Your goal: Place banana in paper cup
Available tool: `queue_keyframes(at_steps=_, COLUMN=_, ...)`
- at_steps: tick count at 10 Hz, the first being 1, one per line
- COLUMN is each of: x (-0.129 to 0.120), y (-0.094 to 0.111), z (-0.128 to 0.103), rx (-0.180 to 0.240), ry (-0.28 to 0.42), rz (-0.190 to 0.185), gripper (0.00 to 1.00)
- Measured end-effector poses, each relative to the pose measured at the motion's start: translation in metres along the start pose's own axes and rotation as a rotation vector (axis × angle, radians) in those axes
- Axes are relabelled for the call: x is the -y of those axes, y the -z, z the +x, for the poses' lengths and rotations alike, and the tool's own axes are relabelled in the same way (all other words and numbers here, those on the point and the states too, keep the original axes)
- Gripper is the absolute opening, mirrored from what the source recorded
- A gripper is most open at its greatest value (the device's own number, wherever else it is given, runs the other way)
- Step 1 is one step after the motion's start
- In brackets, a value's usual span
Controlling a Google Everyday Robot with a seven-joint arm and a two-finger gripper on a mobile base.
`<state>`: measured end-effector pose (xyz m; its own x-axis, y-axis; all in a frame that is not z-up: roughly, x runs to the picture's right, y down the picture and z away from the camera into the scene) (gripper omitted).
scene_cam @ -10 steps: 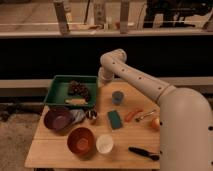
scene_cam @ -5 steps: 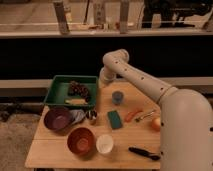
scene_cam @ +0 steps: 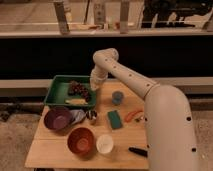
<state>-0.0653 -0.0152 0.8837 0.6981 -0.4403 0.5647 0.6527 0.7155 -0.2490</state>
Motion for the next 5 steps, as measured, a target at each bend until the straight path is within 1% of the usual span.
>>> queue_keyframes(at_steps=1, x=0.002, y=-0.005, z=-0.008, rx=0.001, ry=0.077, rz=0.0, gripper=0.8)
queue_keyframes(at_steps=2, x=0.003, y=-0.009, z=-0.014, rx=0.003, ry=0.168, rz=0.001, gripper=0.8)
queue_keyframes(at_steps=3, x=0.002, y=-0.013, z=-0.017, rx=0.007, ry=0.242, rz=0.002, gripper=0.8)
queue_keyframes(at_steps=5, x=0.004, y=-0.026, z=-0.026, rx=0.017, ry=0.35, rz=-0.001, gripper=0.8)
